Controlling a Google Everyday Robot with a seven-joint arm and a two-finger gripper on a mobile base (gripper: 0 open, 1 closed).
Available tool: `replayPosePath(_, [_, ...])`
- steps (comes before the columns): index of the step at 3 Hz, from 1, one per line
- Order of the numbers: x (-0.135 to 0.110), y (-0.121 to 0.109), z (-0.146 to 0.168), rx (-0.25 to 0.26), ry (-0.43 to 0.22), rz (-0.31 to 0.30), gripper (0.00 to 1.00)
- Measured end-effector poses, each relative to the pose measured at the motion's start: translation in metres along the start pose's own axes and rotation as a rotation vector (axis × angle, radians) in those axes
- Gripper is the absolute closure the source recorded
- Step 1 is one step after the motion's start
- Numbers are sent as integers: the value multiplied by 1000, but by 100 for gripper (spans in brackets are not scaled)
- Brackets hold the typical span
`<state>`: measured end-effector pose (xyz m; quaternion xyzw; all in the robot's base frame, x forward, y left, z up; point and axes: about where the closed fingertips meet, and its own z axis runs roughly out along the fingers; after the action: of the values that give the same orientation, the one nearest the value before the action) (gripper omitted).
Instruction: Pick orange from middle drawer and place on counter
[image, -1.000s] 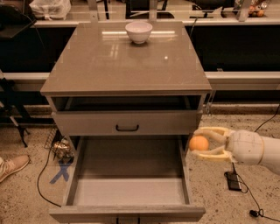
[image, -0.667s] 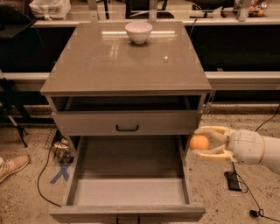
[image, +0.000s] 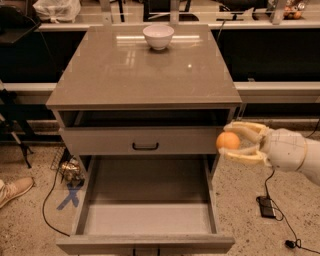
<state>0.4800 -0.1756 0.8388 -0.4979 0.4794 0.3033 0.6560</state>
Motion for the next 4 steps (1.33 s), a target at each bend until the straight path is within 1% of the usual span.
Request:
replayPosePath(1, [-39,-45,14,66,19,-31,100])
replayPosePath(2, [-52,-106,38,154,96,17,100])
replayPosePath(3, [-50,-142,71,164,141,58,100])
replayPosePath(4, [-50,-142,71,165,141,57,100])
